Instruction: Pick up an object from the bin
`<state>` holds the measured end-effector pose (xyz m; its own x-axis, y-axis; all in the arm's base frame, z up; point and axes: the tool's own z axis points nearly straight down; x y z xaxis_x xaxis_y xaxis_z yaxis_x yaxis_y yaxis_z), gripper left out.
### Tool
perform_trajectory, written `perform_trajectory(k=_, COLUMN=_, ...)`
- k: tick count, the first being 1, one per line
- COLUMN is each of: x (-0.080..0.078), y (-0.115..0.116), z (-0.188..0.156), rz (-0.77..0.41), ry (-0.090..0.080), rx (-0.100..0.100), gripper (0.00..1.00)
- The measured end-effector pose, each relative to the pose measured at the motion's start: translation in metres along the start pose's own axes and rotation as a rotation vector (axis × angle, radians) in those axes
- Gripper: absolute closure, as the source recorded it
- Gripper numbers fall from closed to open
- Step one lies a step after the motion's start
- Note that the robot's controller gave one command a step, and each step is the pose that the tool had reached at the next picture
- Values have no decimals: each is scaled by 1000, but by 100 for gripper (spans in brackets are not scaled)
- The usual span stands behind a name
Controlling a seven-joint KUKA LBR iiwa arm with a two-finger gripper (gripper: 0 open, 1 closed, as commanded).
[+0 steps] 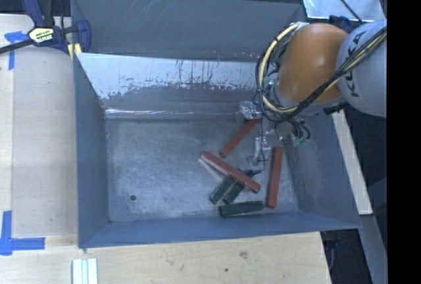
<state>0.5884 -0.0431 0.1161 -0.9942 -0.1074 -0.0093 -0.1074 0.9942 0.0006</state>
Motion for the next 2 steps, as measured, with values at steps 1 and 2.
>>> perform_trajectory(k=1, x=51, y=54, z=41, rz=-51, ry=8, rx=1, gripper=100)
perform_trajectory(k=2, x=49, y=54, z=42, rz=-50, ry=-4, rx=2, gripper=0)
